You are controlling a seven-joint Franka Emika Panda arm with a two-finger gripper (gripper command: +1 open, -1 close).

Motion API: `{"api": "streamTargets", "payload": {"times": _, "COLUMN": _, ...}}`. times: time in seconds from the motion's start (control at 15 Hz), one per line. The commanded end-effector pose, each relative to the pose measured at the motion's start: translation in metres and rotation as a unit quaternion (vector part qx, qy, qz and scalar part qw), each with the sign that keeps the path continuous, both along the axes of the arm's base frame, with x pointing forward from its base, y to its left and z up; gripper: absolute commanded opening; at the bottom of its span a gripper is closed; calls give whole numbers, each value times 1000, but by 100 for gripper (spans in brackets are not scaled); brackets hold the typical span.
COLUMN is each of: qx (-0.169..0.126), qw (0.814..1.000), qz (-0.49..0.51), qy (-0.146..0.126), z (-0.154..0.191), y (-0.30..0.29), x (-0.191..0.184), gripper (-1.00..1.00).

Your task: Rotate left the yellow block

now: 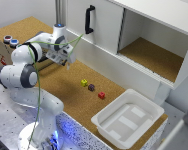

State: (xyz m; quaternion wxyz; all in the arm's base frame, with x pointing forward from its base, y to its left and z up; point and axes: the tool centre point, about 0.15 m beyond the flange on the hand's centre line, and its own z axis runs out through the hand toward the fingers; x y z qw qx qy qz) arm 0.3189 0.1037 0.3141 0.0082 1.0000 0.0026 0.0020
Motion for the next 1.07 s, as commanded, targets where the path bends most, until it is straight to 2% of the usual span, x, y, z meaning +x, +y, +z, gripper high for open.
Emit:
{"api": "streamTargets", "payload": {"times": 0.0, "qx": 36, "qw": 998, "qz": -36, "qy": -34, "z": -40, "y": -54, "x": 30, "gripper": 100}}
{"api": "streamTargets", "payload": {"times": 0.2, "qx": 42, "qw": 997, "qz": -41, "qy": -49, "z": -46, "y": -51, "x": 45, "gripper": 100}}
{"api": "streamTargets", "payload": {"times": 0.33, "qx": 53, "qw": 997, "qz": -30, "qy": -42, "z": -57, "y": -46, "x": 52, "gripper": 100}}
{"api": "streamTargets", "payload": {"times": 0.8, "qx": 37, "qw": 998, "qz": -14, "qy": -47, "z": -83, "y": -45, "x": 77, "gripper": 100}}
{"api": "streamTargets", "payload": {"times": 1.0, "qx": 45, "qw": 998, "qz": -27, "qy": -46, "z": -92, "y": -53, "x": 84, "gripper": 100}}
